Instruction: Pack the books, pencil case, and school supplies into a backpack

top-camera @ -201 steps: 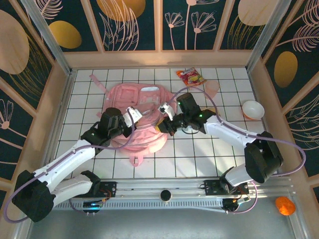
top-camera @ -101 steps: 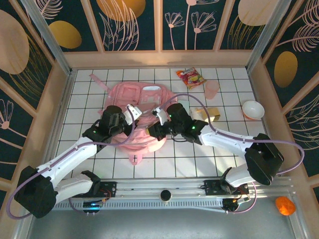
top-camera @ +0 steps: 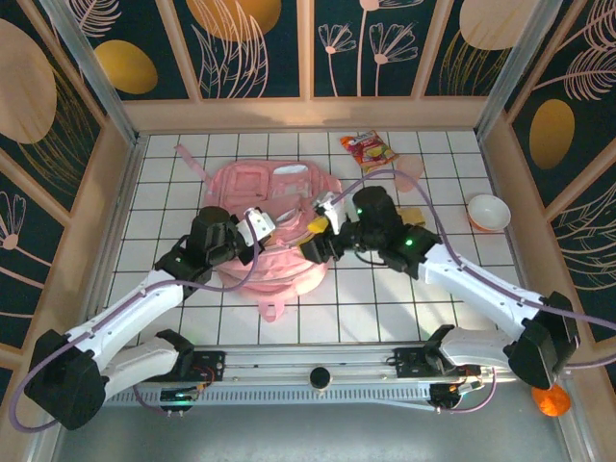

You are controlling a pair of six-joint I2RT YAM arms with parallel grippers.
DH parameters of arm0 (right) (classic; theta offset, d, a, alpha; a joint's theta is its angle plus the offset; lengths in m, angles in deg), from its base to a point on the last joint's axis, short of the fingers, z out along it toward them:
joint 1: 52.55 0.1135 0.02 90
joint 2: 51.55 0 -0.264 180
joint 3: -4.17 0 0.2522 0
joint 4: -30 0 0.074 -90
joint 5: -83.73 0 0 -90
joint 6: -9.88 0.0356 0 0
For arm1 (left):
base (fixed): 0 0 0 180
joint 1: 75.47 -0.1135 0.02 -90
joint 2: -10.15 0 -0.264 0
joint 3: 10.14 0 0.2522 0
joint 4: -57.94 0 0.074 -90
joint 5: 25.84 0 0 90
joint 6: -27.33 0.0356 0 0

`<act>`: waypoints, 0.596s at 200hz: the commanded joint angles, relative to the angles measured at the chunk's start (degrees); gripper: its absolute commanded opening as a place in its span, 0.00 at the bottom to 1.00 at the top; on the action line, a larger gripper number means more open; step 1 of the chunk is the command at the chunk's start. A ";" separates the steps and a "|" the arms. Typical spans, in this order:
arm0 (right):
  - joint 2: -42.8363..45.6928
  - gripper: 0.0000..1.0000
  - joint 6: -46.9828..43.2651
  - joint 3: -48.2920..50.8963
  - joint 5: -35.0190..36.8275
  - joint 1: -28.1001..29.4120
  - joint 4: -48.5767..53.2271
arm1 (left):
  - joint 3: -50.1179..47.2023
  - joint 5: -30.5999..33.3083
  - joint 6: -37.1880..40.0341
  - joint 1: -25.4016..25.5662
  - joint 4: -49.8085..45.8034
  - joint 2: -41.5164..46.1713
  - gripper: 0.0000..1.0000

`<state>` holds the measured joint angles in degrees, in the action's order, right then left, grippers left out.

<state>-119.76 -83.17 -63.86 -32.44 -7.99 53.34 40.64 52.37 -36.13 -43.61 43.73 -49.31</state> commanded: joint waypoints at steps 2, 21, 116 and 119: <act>-0.56 0.65 -16.15 -2.08 3.66 -1.77 7.00 | 0.69 -6.89 5.09 -0.21 5.38 3.41 0.00; -3.01 0.66 -26.07 -2.45 5.19 -1.95 7.49 | 0.43 -9.54 6.18 -0.22 5.55 4.26 0.00; -11.64 0.12 -36.95 -2.48 3.26 -2.20 -4.60 | 2.00 -11.72 6.33 -0.22 1.39 4.86 0.00; -11.56 0.07 -36.58 -2.63 3.02 -2.26 -4.64 | 2.07 -11.06 5.71 -0.27 1.22 4.88 0.00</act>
<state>-130.84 -118.65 -65.21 -29.89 -9.65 54.52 40.35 44.63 -29.35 -44.25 40.98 -46.88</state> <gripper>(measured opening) 0.275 0.052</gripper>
